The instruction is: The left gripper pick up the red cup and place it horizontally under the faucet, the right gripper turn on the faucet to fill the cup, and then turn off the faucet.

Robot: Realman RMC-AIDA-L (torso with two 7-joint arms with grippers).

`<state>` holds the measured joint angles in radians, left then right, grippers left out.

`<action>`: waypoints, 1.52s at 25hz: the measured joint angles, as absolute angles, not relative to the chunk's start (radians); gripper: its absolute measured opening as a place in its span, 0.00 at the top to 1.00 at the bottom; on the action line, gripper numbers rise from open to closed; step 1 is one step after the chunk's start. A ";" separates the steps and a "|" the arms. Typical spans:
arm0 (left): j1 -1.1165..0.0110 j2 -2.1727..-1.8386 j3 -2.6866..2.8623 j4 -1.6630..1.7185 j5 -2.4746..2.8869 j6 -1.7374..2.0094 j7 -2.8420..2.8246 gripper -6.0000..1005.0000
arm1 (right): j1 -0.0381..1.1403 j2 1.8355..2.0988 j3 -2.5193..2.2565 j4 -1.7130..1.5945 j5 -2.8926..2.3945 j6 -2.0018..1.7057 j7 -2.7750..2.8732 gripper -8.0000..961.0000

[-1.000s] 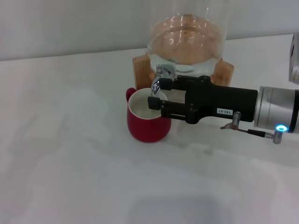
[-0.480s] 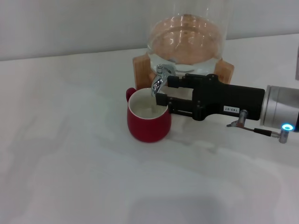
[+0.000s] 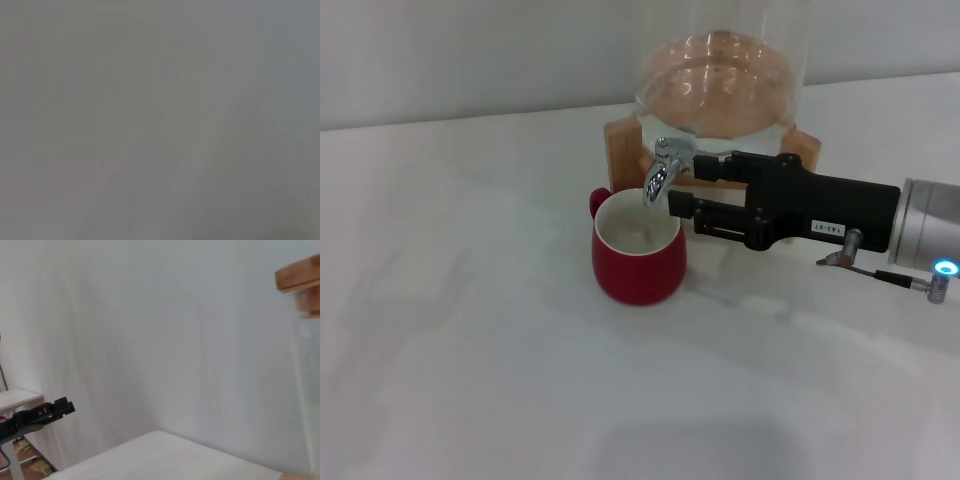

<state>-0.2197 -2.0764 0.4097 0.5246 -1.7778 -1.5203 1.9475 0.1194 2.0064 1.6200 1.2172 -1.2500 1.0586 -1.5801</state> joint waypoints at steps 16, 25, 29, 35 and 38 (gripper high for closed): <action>-0.220 -2.075 0.410 0.525 -1.778 -1.522 1.948 0.28 | 0.120 2.006 1.644 1.203 -1.250 1.063 -1.581 0.34; -0.220 -2.075 0.404 0.525 -1.778 -1.522 1.948 0.28 | 0.120 2.006 1.652 1.205 -1.230 1.122 -1.584 0.34; -0.221 -2.075 0.404 0.525 -1.778 -1.522 1.948 0.28 | 0.120 2.005 1.703 1.197 -1.228 1.182 -1.579 0.34; -0.221 -2.074 0.403 0.525 -1.782 -1.521 1.948 0.28 | 0.105 2.004 1.811 1.164 -1.234 1.239 -1.565 0.34; -0.221 -2.073 0.403 0.525 -1.782 -1.521 1.948 0.28 | 0.087 2.003 1.862 1.161 -1.236 1.246 -1.563 0.34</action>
